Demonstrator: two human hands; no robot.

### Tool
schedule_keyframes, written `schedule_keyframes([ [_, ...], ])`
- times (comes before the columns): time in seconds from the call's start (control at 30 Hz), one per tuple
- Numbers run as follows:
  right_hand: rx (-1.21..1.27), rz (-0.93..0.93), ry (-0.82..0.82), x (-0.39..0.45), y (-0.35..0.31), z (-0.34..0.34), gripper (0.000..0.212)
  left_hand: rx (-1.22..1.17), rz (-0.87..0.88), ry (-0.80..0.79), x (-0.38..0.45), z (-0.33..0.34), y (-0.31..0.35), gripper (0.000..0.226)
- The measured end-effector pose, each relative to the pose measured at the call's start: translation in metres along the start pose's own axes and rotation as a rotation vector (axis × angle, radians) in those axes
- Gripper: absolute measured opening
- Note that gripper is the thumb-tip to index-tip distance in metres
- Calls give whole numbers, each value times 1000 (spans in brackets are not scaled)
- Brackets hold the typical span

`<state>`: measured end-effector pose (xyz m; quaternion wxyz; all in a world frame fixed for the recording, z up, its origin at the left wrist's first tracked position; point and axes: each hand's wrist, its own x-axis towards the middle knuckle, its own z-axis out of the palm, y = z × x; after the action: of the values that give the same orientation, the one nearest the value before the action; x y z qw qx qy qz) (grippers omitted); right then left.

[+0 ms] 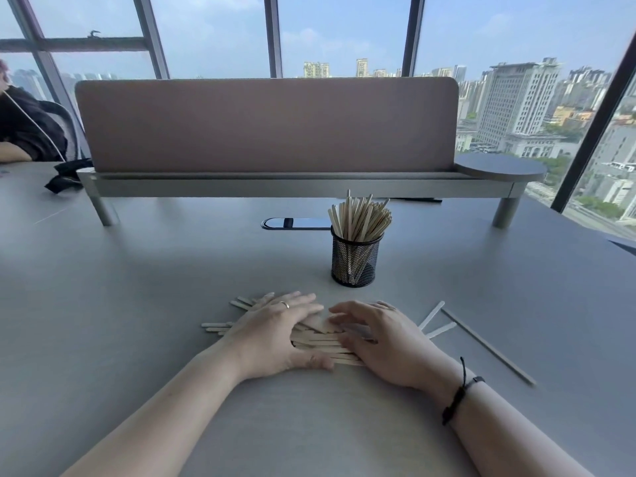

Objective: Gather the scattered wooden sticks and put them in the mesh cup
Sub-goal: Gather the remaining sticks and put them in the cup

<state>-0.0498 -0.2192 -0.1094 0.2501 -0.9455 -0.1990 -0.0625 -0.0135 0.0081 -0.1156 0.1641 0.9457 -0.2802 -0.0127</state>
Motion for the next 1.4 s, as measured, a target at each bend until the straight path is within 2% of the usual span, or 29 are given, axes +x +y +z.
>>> schedule_keyframes([
  [0.1, -40, 64, 103, -2, -1, -9, 40, -33, 4, 53, -2, 2, -3, 104],
  [0.17, -95, 161, 241, -5, 5, -20, 44, -59, -14, 77, -3, 1, -5, 94],
  [0.23, -166, 294, 326, -8, 19, -32, 51, -60, -33, 99, -5, -1, -7, 95],
  [0.37, -240, 586, 158, -23, 57, -46, 84, 32, -93, 142, -13, -10, -9, 103],
  [0.43, -207, 642, 84, -30, 66, -46, 100, 55, -142, 89, -17, -15, -16, 109],
  [0.53, -204, 612, 64, -30, 63, -37, 108, 66, -210, -40, -20, -17, -24, 118],
  [0.63, -228, 518, 67, -26, 53, -27, 108, 47, -172, -60, -18, -14, -19, 109],
  [0.7, -211, 445, 74, -21, 45, -25, 96, 31, -112, -51, -16, -11, -12, 105],
  [0.87, -14, 303, 77, -11, 27, -22, 45, -48, 4, -47, -14, -4, 11, 100],
  [0.97, 5, 209, 68, -7, 20, -17, 35, -51, 45, -33, -12, -1, 22, 97],
  [1.17, 117, 132, 106, 0, 11, -8, 26, -100, 66, 5, -12, 4, 28, 95],
  [1.27, 126, 92, 181, -1, 12, -5, 23, -108, 48, 36, -12, 6, 28, 100],
  [1.33, 42, 124, 261, -4, 9, -9, 31, -73, 37, 48, -12, 6, 28, 101],
  [1.4, -29, 183, 308, -8, 9, -19, 49, -19, 14, 76, -13, 5, 29, 103],
])
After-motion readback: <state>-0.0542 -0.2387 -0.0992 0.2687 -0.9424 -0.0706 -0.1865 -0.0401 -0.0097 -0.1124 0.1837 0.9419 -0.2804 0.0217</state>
